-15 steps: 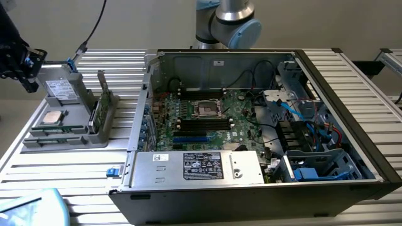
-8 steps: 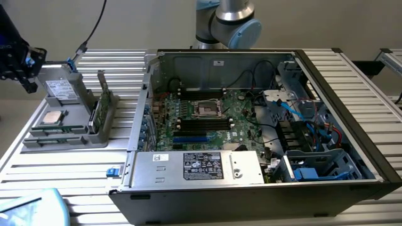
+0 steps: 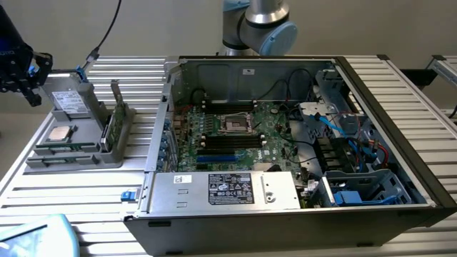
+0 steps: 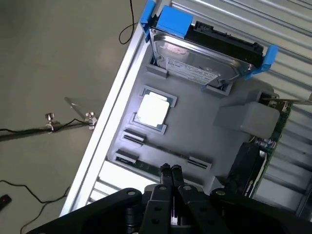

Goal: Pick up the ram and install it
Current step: 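Pick up the ram and move it above insertion slot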

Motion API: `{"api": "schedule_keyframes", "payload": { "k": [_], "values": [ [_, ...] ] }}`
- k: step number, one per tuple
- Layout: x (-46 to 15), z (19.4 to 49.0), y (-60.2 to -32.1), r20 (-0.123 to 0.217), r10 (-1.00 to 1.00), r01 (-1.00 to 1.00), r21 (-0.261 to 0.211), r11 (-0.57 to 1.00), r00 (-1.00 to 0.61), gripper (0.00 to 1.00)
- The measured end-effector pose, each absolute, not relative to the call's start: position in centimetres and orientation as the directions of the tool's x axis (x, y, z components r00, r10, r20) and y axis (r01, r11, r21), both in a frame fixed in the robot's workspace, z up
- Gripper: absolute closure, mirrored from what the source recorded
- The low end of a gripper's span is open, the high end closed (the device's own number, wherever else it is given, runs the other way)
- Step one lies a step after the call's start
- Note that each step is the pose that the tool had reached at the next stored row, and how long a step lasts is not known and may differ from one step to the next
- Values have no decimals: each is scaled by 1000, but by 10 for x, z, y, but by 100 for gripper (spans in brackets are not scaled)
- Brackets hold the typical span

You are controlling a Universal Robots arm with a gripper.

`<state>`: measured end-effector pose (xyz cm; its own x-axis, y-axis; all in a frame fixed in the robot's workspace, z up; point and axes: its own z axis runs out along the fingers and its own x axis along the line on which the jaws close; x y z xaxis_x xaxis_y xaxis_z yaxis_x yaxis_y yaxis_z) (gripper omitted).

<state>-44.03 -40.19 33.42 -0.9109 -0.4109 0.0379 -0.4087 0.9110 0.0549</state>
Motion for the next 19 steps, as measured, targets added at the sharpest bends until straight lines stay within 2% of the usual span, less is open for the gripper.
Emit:
{"api": "schedule_keyframes", "payload": {
  "k": [19],
  "values": [
    [-440,334,-402,37,-695,-693,56,719,-718,90]
  ]
}}
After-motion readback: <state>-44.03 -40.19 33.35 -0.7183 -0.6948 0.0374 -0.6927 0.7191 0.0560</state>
